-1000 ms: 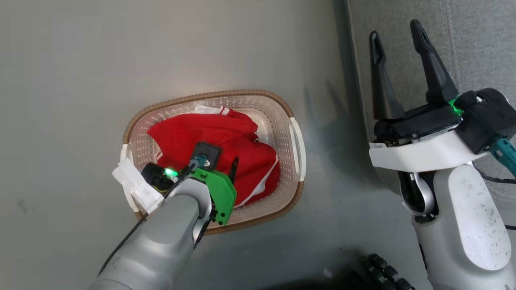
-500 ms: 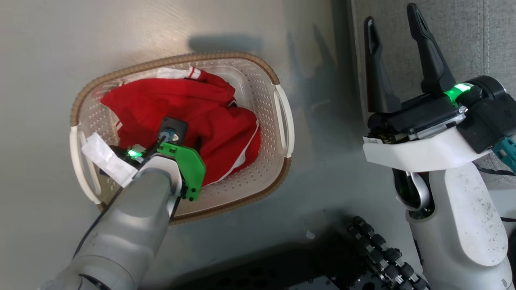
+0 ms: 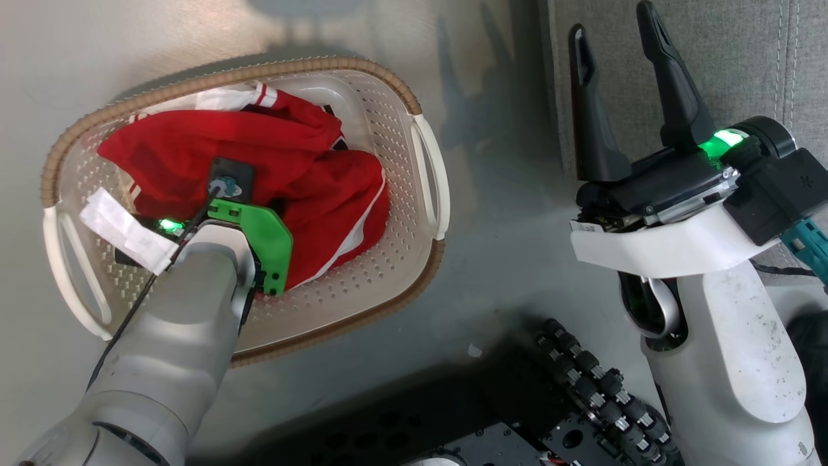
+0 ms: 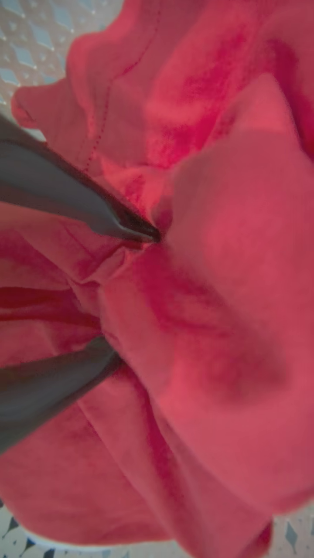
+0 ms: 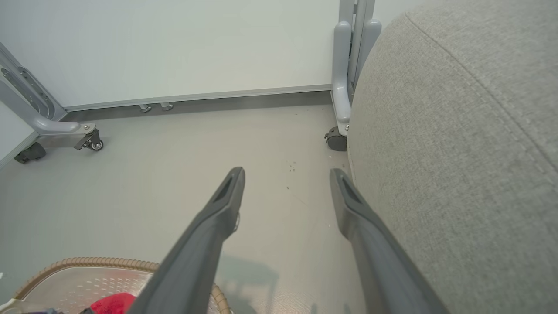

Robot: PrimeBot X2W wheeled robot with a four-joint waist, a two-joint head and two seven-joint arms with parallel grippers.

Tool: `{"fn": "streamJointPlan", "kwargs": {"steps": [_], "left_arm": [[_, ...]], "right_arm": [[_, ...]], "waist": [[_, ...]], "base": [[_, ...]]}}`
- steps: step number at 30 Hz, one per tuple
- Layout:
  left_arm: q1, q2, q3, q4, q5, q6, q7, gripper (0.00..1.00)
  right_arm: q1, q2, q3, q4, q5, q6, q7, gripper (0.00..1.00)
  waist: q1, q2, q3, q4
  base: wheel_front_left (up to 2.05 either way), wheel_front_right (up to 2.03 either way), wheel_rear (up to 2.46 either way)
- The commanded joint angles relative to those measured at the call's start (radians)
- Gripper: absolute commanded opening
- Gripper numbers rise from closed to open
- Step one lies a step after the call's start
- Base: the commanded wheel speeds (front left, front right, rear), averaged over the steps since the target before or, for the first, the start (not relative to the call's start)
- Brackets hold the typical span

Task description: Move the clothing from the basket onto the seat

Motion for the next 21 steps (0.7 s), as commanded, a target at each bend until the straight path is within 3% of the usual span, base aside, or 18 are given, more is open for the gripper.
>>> {"fn": "streamJointPlan", "kwargs": {"steps": [1,5,6,7,21], "left_arm": [[-0.016,0.012,0.005,0.005,-0.012,0.008,0.007,1.0],[-0.024,0.023,0.005,0.007,-0.014,0.009,0.007,1.0],[-0.028,0.024,0.005,0.007,-0.017,0.006,0.007,0.34],[-0.029,0.026,0.004,0.007,-0.018,-0.001,0.014,0.0],[-0.003,0.034,-0.026,0.007,0.001,-0.028,-0.079,0.0]], "right_arm": [[-0.016,0.0,0.003,0.002,0.014,0.0,-0.008,1.0],[-0.016,0.0,0.007,0.0,0.023,0.0,-0.01,1.0],[-0.016,0.0,0.007,-0.002,0.027,0.0,-0.01,1.0],[-0.015,0.0,0.008,-0.002,0.03,0.0,-0.011,1.0],[0.009,0.0,-0.01,0.018,0.021,0.0,-0.016,1.0]], "waist": [[-0.0001,0.0,0.015,-0.015],[-0.0001,0.0,0.029,-0.027],[-0.0001,0.0,0.033,-0.029],[-0.0001,0.0,0.036,-0.031],[-0.0001,0.0,-0.011,-0.015]], "base": [[0.0,0.0,0.0],[0.0,0.0,0.0],[0.0,0.0,0.0],[0.0,0.0,0.0],[0.0,0.0,0.0]]}}
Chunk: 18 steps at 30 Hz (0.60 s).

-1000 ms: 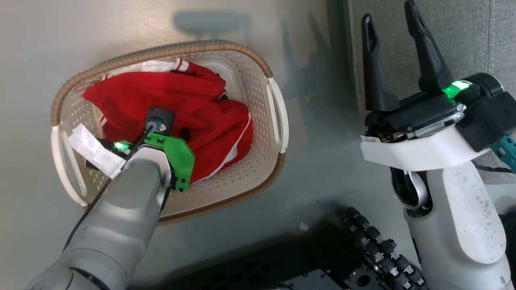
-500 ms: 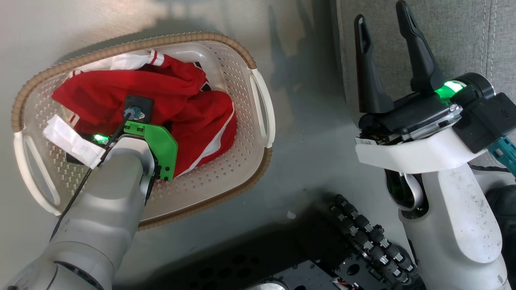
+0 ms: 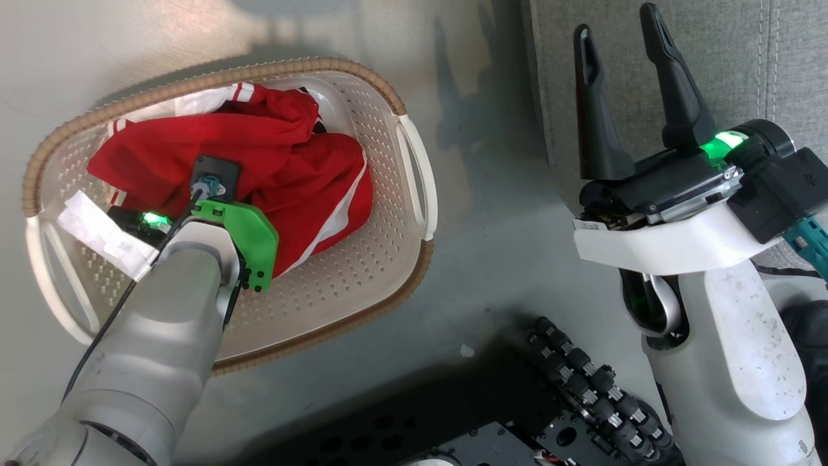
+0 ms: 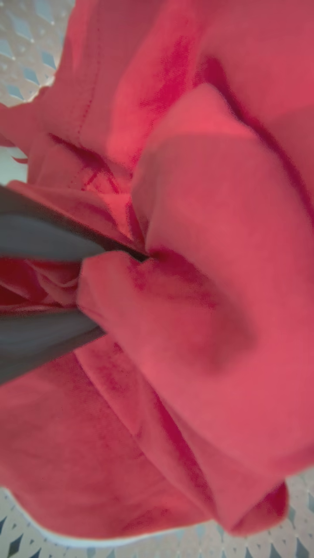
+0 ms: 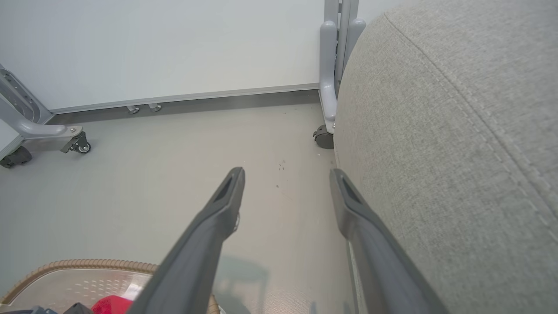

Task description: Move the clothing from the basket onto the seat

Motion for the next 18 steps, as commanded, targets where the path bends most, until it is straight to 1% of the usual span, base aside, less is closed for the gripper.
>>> {"fn": "streamJointPlan", "kwargs": {"steps": [1,7,13,15,18], "left_arm": [[0.01,-0.002,-0.005,-0.001,0.003,-0.006,-0.018,0.0],[0.04,-0.017,-0.01,-0.017,0.007,-0.017,-0.078,0.0],[0.08,-0.029,-0.002,-0.071,0.013,-0.011,-0.098,0.0],[0.088,-0.027,0.011,-0.114,0.02,-0.005,-0.099,0.0],[0.124,-0.01,0.034,-0.188,0.036,0.009,-0.099,0.0]], "right_arm": [[0.009,-0.001,-0.006,0.004,-0.005,0.0,-0.004,1.0],[0.027,-0.001,-0.013,0.016,-0.022,0.0,-0.005,1.0],[0.054,-0.002,-0.021,0.04,-0.042,0.0,-0.002,1.0],[0.065,-0.004,-0.028,0.041,-0.047,0.0,0.003,1.0],[0.084,-0.013,-0.042,0.042,-0.054,0.0,0.015,1.0]], "waist": [[0.0,0.0,-0.027,0.017],[0.0,0.0,-0.1,0.054],[0.0,0.0,-0.187,0.093],[0.0,0.0,-0.217,0.108],[0.0,0.0,-0.26,0.128]], "base": [[0.0,0.0,0.0],[0.0,0.0,0.0],[0.0,0.0,0.0],[0.0,0.0,0.0],[0.0,0.0,0.0]]}}
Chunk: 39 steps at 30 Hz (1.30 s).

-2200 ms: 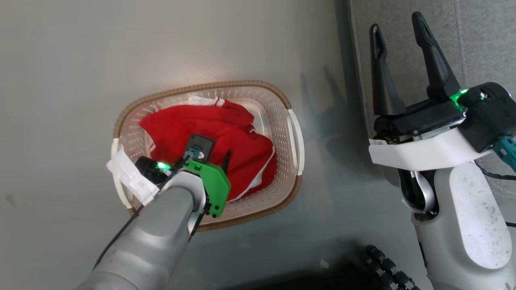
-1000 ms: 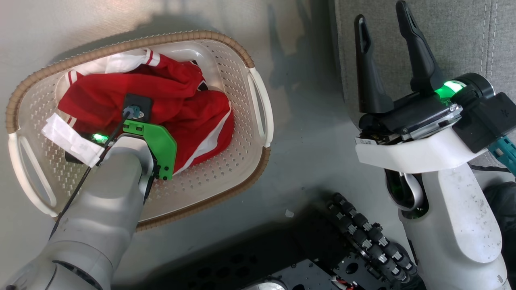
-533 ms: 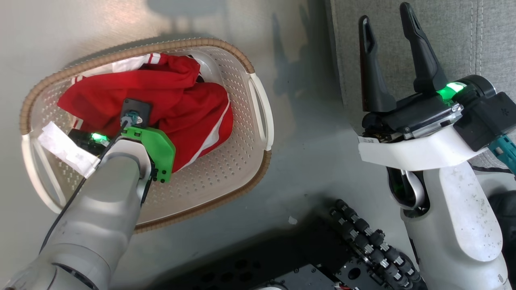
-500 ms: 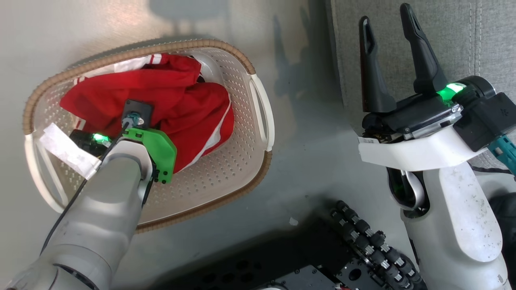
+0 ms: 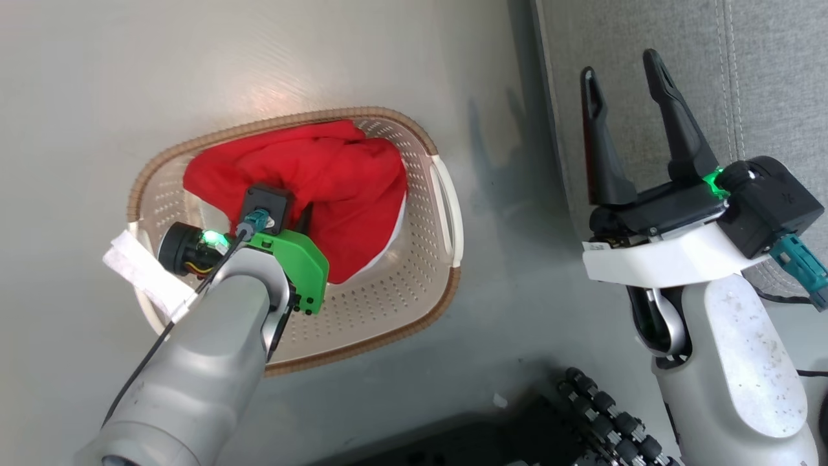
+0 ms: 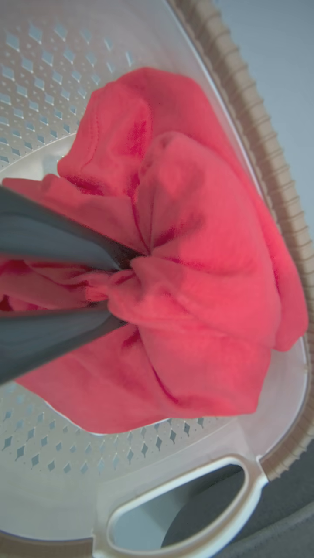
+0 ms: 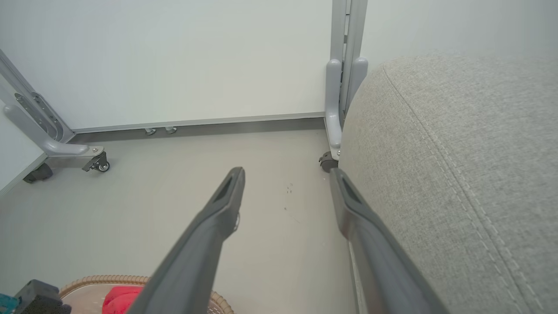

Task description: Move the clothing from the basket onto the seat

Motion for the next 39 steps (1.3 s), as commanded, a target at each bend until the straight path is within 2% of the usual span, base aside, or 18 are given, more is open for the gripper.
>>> {"fn": "streamJointPlan", "kwargs": {"steps": [1,15,29,39], "left_arm": [[0.027,0.015,0.011,-0.027,0.016,0.011,-0.007,0.0],[0.208,0.065,0.135,-0.385,0.141,0.059,-0.007,0.0],[0.344,0.112,0.294,-0.787,0.26,0.073,-0.007,0.0],[0.381,0.108,0.366,-1.0,0.327,0.069,-0.007,0.0]], "right_arm": [[0.02,-0.011,-0.01,0.0,-0.008,0.0,0.005,1.0],[0.138,-0.026,-0.105,-0.03,-0.024,0.0,0.066,1.0],[0.233,-0.029,-0.134,-0.062,-0.034,0.0,0.122,1.0],[0.303,-0.024,-0.118,-0.054,-0.036,0.0,0.155,1.0]], "waist": [[0.0,0.0,-0.077,0.052],[0.0,0.0,-0.281,0.129],[0.0,0.0,-0.466,0.168],[0.0,0.0,-0.607,0.174]], "base": [[0.0,0.0,0.0],[0.0,0.0,0.0],[0.0,0.0,0.0],[0.0,0.0,0.0]]}}
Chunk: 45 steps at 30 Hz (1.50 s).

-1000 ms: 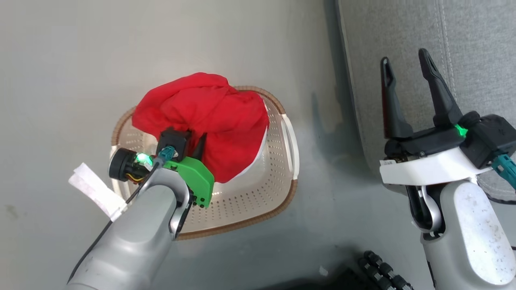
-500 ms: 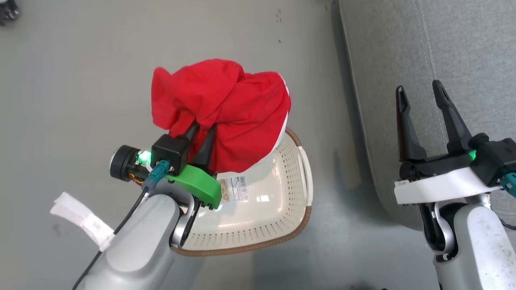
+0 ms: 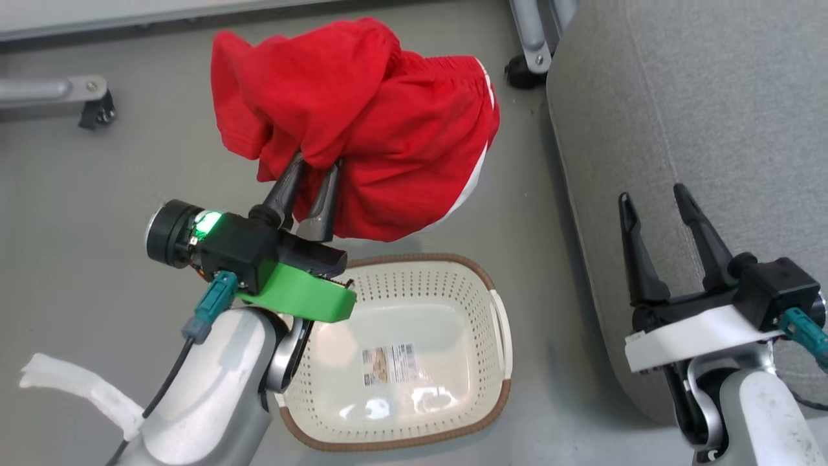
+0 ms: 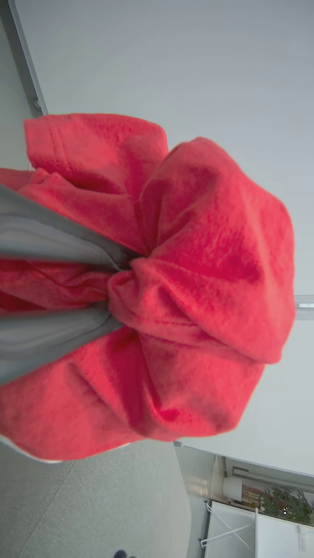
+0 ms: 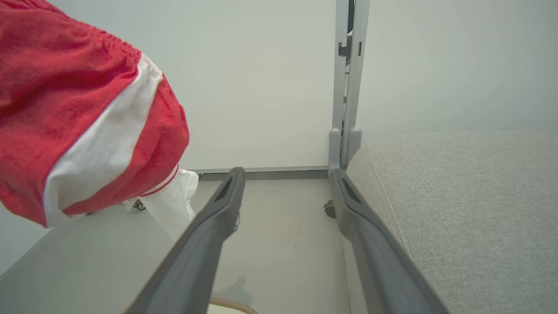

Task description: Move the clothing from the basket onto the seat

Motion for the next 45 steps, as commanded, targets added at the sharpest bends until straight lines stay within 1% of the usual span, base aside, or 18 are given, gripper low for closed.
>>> {"fn": "streamJointPlan", "kwargs": {"steps": [1,5,10,15,20,26,45], "left_arm": [[0.019,-0.006,0.008,-0.018,0.014,-0.001,-0.006,0.0],[0.042,-0.013,0.031,-0.072,0.013,-0.006,-0.006,0.0],[0.107,-0.016,0.054,-0.124,0.001,-0.012,-0.006,0.0],[0.194,-0.007,0.056,-0.155,-0.006,-0.004,-0.005,0.0],[0.271,0.003,0.041,-0.165,-0.024,-0.007,0.006,0.0],[0.313,0.018,0.035,-0.185,-0.041,-0.004,0.015,0.0],[0.308,0.017,0.031,-0.201,-0.051,0.0,0.007,0.0]], "right_arm": [[0.018,-0.001,0.002,0.0,-0.004,0.0,0.002,1.0],[0.047,0.003,0.015,0.001,-0.002,0.0,0.017,1.0],[0.089,0.009,0.029,-0.005,0.002,0.0,0.037,1.0],[0.136,0.013,0.036,-0.017,0.008,0.0,0.056,1.0],[0.184,0.017,0.045,-0.033,0.01,0.0,0.08,1.0],[0.211,0.02,0.049,-0.052,0.013,0.0,0.095,1.0],[0.217,0.024,0.055,-0.065,0.016,0.0,0.107,1.0]], "waist": [[0.0001,0.0,-0.07,0.01],[0.0001,0.0,-0.121,0.011],[0.0001,0.0,-0.185,0.008],[0.0001,0.0,-0.239,0.003],[0.0001,0.0,-0.287,0.005],[0.0001,0.0,-0.303,0.008],[0.0001,0.0,-0.296,0.006]], "base": [[0.0,0.0,0.0],[0.0,0.0,0.0],[0.0,0.0,0.0],[0.0,0.0,0.0],[0.0,0.0,0.0],[0.0,0.0,0.0],[0.0,0.0,0.0]]}}
